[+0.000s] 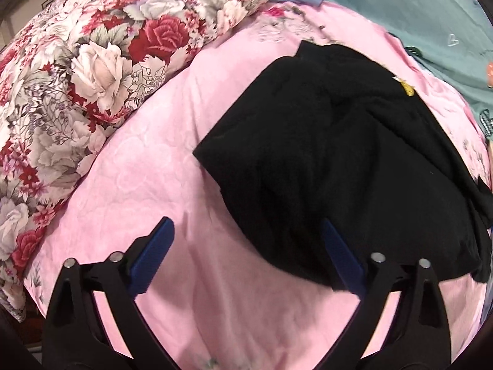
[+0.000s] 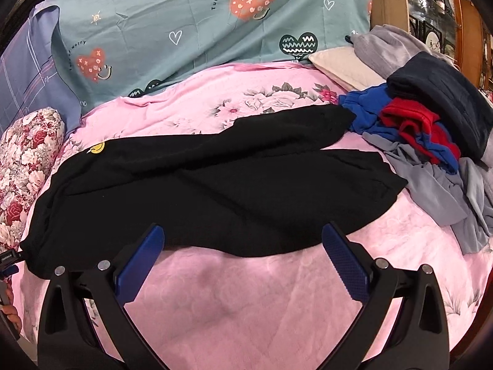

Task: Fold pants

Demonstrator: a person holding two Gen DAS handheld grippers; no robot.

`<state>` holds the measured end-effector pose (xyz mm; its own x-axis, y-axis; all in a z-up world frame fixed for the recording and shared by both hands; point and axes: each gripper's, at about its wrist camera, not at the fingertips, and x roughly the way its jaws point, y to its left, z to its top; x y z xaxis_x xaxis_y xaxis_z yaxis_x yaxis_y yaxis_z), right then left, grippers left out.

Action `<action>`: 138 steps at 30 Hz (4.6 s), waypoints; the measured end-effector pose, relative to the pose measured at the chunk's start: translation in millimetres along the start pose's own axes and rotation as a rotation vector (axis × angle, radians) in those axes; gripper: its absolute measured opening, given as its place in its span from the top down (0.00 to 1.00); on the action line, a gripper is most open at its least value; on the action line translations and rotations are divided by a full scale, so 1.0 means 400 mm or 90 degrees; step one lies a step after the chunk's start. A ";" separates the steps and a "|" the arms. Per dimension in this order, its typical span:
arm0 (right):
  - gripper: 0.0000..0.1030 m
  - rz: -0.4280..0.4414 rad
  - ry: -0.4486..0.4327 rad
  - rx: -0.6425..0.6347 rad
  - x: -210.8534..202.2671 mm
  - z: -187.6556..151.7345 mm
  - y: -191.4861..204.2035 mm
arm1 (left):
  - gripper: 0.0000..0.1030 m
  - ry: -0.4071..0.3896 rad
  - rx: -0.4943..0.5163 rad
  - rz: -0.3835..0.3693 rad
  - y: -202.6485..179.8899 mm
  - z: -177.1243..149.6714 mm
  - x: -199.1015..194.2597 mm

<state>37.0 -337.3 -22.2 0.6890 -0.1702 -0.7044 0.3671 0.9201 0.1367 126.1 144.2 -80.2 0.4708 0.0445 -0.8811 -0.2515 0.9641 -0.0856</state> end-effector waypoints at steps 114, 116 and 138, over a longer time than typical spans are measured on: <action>0.71 0.020 0.182 0.137 0.296 0.117 -0.298 | 0.17 -0.031 0.056 0.054 -0.218 0.183 0.107; 0.71 0.029 0.179 0.147 0.286 0.110 -0.328 | 0.17 0.013 0.050 0.085 -0.200 0.183 0.162; 0.60 0.084 0.144 -0.019 0.467 0.427 -0.147 | 0.10 -0.175 0.158 -0.039 -0.478 0.374 0.057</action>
<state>250.9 -483.3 -43.1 0.5709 0.0327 -0.8203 0.2627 0.9394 0.2203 311.4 0.1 -14.3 0.6966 0.0211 -0.7171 -0.0192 0.9998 0.0108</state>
